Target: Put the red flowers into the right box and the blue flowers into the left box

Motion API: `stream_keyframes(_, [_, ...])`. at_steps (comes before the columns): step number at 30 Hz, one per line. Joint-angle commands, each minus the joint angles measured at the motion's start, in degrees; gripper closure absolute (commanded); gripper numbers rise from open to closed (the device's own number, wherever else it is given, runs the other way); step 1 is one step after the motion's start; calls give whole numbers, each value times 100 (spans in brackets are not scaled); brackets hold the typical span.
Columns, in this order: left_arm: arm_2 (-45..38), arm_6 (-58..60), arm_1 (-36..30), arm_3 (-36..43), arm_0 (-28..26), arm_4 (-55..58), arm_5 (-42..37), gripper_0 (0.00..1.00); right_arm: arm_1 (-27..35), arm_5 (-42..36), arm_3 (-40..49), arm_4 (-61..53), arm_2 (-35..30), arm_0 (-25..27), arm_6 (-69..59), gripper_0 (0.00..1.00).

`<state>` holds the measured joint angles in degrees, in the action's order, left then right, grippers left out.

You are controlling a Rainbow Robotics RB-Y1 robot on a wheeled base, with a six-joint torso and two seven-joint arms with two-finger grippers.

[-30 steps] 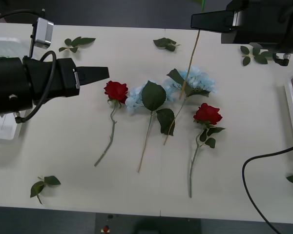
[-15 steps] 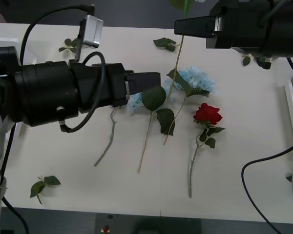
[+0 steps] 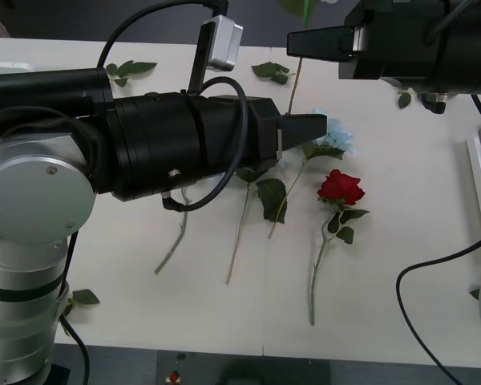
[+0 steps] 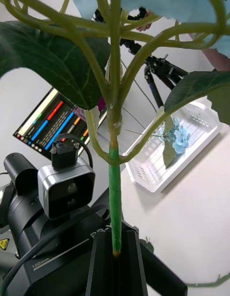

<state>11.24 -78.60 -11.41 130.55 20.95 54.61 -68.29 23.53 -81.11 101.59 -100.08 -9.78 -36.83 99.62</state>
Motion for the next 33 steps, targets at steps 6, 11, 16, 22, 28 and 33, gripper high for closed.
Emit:
stream_keyframes(6, [124, 240, -10, -64, 357, -152, 61, 100, -103, 34, 159, -73, -85, -149, 93, 100])
stream_keyframes(11, [168, 266, -28, -135, 366, -196, 184, 100, -103, 34, 159, -73, -85, -149, 93, 100])
stream_keyframes(16, [168, 266, -107, -179, 401, -170, 246, 100, -103, 34, 159, -73, -85, -149, 93, 100])
stream_keyframes(22, [159, 310, -362, -170, 419, 32, 325, 100, -103, 34, 159, -73, -85, -149, 93, 18])
stream_keyframes(28, [-69, 319, -766, -161, 419, 542, 325, 100, -103, 34, 159, -73, -85, -149, 93, 0])
stream_keyframes(33, [-350, 319, -1241, -143, 383, 1069, 316, 100, -103, 34, 159, -73, -85, -149, 93, 0])
